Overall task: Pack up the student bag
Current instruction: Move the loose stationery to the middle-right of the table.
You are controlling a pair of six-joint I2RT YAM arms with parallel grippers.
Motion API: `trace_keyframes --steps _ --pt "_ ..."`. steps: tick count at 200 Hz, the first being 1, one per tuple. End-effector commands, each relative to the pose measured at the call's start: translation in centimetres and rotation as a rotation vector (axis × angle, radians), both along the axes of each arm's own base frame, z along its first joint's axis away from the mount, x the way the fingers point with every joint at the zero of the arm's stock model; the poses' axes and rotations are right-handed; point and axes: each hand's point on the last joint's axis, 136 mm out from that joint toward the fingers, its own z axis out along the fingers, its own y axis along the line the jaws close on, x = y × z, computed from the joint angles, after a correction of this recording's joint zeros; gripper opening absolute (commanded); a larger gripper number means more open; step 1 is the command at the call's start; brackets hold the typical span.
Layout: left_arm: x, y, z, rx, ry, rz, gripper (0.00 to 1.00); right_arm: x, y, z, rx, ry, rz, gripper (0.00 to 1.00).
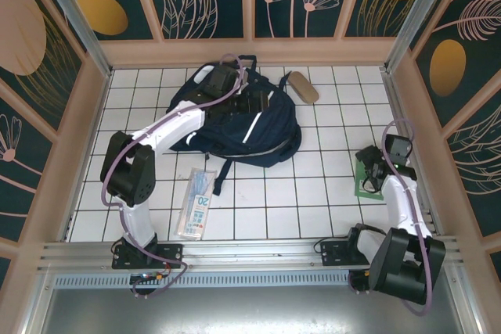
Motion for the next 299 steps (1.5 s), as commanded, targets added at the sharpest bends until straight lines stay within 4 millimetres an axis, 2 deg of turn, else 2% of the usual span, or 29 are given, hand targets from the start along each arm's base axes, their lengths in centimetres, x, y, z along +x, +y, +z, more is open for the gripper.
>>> trace_keyframes --steps 1,19,52,67,112,124,135,154,178,195,226,240,275,299 --pt "0.8 1.0 2.2 -0.002 -0.086 0.047 0.99 -1.9 0.1 -2.6 0.02 0.092 -0.008 0.81" --pt "1.1 1.8 2.3 0.023 -0.116 0.076 0.98 -1.6 1.4 -3.7 0.086 0.082 0.037 0.81" --pt "1.9 3.7 2.0 0.041 -0.121 0.17 0.98 -0.6 5.1 -4.9 0.244 0.035 0.158 0.78" --pt "2.0 3.5 1.7 0.047 -0.106 0.162 0.98 -0.4 7.0 -4.9 0.295 0.039 0.186 0.78" --pt "1.5 1.7 0.5 -0.007 -0.034 0.092 0.98 1.8 14.9 -2.5 0.476 -0.061 0.27 0.79" --pt "1.4 1.4 0.3 -0.018 -0.023 0.079 0.99 2.5 16.3 -1.8 0.487 -0.073 0.298 0.8" --pt "1.3 1.1 0.2 -0.032 -0.014 0.069 0.98 3.3 16.9 -0.9 0.465 -0.072 0.321 0.8" --pt "0.6 0.2 0.0 -0.076 0.018 0.049 0.95 4.3 16.6 0.4 0.379 -0.072 0.373 0.8" --pt "-1.2 -2.0 -0.3 -0.127 0.066 0.014 0.89 5.3 14.9 1.9 0.257 -0.08 0.399 0.8" --pt "-3.0 -4.1 -0.8 -0.155 0.108 -0.025 0.85 6.1 13.2 2.2 0.199 -0.087 0.413 0.81" --pt "-7.1 -7.5 -3.1 -0.157 0.208 -0.102 0.76 7.5 9.0 1.1 0.12 -0.075 0.407 0.8" --pt "-9.1 -8.6 -4.4 -0.138 0.253 -0.132 0.74 8.2 7.9 0.5 0.098 -0.071 0.424 0.8" --pt "-13.1 -10.2 -6.9 -0.098 0.327 -0.192 0.68 9.0 7.3 -2.1 0.104 -0.003 0.457 0.8" --pt "-13.6 -9.6 -7.2 -0.078 0.326 -0.182 0.67 8.3 7.8 -2.9 0.123 0.02 0.468 0.79"
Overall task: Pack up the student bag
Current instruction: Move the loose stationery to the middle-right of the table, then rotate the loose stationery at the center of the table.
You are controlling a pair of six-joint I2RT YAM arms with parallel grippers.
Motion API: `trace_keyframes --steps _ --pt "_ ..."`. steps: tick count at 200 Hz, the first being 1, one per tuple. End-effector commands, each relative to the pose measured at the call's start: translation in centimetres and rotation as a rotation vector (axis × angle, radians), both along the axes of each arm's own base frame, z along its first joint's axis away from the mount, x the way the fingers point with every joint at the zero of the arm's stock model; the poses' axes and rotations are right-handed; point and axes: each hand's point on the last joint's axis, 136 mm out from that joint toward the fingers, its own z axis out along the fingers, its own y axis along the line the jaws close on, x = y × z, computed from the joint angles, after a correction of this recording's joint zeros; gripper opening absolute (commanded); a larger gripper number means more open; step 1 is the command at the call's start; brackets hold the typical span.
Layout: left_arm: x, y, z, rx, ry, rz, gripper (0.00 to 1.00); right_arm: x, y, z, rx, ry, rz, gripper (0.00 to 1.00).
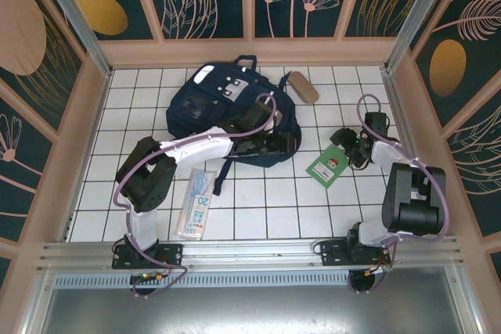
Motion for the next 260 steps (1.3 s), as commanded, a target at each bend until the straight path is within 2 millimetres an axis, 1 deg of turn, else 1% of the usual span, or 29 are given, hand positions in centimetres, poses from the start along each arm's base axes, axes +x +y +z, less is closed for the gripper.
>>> trace_keyframes --steps 1,17,33,57,93,113,124,133,148,162,181,189,196,211,222,231,236,260 --pt "-0.6 0.8 -0.6 0.015 0.029 0.014 0.67 -0.8 0.4 -1.0 -0.012 0.03 0.053 0.79" --pt "-0.9 1.2 -0.7 0.021 0.025 0.017 0.67 -1.5 0.6 -1.2 -0.011 0.046 0.06 0.79" --pt "-1.2 1.7 -1.0 0.036 0.026 0.018 0.68 -2.5 1.3 -1.6 0.018 0.088 0.061 0.77" --pt "-1.5 2.4 -1.3 0.047 0.02 0.029 0.68 -4.4 3.3 -1.7 0.012 0.13 0.051 0.77" --pt "-2.2 3.5 -1.8 0.045 0.018 0.063 0.68 -7.9 6.5 -2.2 0.075 0.183 0.002 0.77" --pt "-2.8 4.1 -2.1 0.048 0.02 0.094 0.68 -8.9 8.0 -1.7 0.12 0.17 0.009 0.77" --pt "-3.4 4.3 -2.2 0.048 0.025 0.112 0.67 -9.1 8.6 -1.1 0.143 0.154 0.026 0.77" --pt "-3.9 4.4 -2.3 0.047 0.029 0.125 0.66 -8.8 8.8 -0.4 0.143 0.129 0.045 0.77" --pt "-4.9 4.3 -2.7 0.048 0.05 0.148 0.65 -8.2 8.1 0.5 0.085 0.102 0.074 0.78" --pt "-6.2 3.9 -3.1 0.043 0.074 0.153 0.63 -7.3 7.8 1.4 0.033 0.065 0.122 0.78" --pt "-7.7 3.2 -3.8 0.048 0.101 0.149 0.61 -5.9 7.5 1.7 -0.009 0.034 0.172 0.79" --pt "-8.3 3.0 -4.0 0.052 0.108 0.148 0.57 -5.4 7.4 1.5 -0.02 0.033 0.19 0.79" --pt "-8.6 2.9 -4.2 0.055 0.114 0.147 0.56 -5.1 7.3 1.2 -0.029 0.042 0.196 0.8" --pt "-9.5 2.5 -4.9 0.051 0.138 0.131 0.54 -4.7 7.6 0.5 -0.025 0.047 0.233 0.8" --pt "-10.1 2.3 -5.6 0.05 0.164 0.119 0.53 -4.9 7.9 -0.3 -0.017 0.06 0.25 0.8" --pt "-10.5 2.0 -6.1 0.048 0.179 0.106 0.46 -5.2 8.0 -0.9 -0.011 0.077 0.261 0.79" --pt "-10.6 1.7 -6.2 0.046 0.184 0.094 0.44 -5.4 8.0 -1.2 -0.009 0.086 0.263 0.79" --pt "-11.0 0.9 -6.9 0.047 0.198 0.067 0.4 -6.6 8.3 -2.3 0.014 0.117 0.276 0.79"
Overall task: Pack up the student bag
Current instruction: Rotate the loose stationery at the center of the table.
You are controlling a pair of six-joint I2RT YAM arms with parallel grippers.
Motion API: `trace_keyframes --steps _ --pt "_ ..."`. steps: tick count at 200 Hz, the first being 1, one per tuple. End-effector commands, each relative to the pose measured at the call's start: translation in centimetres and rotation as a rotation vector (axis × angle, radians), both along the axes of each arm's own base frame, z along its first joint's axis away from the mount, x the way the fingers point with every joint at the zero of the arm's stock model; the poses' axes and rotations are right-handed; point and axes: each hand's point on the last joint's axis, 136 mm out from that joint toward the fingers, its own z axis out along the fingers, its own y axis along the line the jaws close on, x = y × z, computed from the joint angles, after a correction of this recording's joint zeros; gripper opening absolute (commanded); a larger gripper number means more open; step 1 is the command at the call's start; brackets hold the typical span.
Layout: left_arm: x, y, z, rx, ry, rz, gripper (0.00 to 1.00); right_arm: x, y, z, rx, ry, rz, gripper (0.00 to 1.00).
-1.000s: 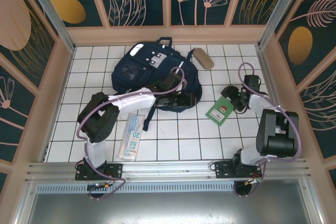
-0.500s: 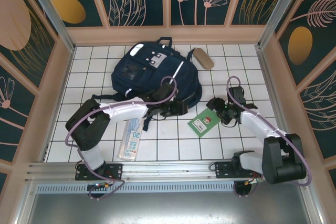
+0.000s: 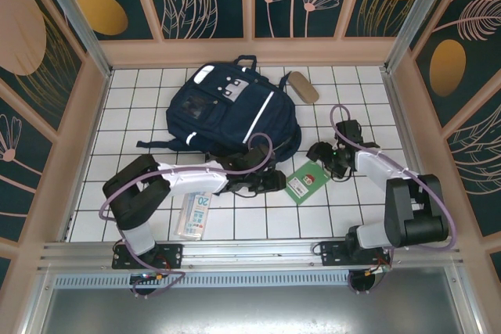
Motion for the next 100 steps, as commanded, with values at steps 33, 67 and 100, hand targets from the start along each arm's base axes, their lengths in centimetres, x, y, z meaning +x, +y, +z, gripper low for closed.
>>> trace_keyframes --steps 33,67,100 --pt "-0.6 -1.4 -2.4 0.017 0.048 -0.04 0.32 -2.5 1.4 -1.2 0.067 0.041 0.059 0.77" --pt "0.6 -0.8 -3.6 0.118 0.018 -0.032 0.28 -3.7 2.2 -1.0 0.117 0.056 0.062 0.76" --pt "1.7 0.0 -4.4 0.16 0.005 -0.006 0.28 -5.6 3.3 -1.2 0.186 0.084 0.06 0.75"
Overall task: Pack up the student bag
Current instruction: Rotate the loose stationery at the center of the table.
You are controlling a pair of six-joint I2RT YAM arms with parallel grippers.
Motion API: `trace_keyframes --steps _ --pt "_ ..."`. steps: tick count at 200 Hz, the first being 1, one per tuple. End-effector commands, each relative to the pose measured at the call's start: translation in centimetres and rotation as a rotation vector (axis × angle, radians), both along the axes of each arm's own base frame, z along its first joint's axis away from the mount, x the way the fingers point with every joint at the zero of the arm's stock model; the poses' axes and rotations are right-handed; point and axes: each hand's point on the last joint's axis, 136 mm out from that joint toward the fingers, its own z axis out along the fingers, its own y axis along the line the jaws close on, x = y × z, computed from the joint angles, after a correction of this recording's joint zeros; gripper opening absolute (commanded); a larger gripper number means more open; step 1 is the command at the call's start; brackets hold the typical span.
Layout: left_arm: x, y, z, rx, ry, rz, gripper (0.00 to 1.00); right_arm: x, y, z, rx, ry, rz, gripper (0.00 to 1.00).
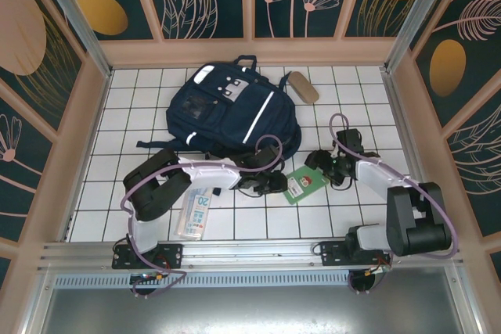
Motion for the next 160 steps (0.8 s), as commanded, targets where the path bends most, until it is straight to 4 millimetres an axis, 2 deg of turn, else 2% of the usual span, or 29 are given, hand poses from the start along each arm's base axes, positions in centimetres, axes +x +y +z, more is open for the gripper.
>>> trace_keyframes --steps 1,39,68,106,160 --pt "0.9 1.1 -1.2 0.07 -0.024 0.009 0.28 -3.3 2.1 -0.5 0.11 0.094 0.026 0.75" --pt "1.9 1.9 -1.9 0.108 -0.038 0.017 0.28 -4.7 3.1 0.3 0.201 0.064 0.034 0.71" --pt "1.5 1.6 -2.0 0.077 -0.021 0.006 0.28 -4.7 4.4 1.1 0.28 0.019 0.096 0.67" --pt "1.3 1.8 -2.2 0.082 -0.017 0.007 0.27 -4.3 6.3 3.7 0.404 -0.062 0.196 0.52" --pt "1.1 2.3 -2.8 0.096 -0.014 0.006 0.28 -4.6 7.3 6.2 0.477 -0.131 0.269 0.43"
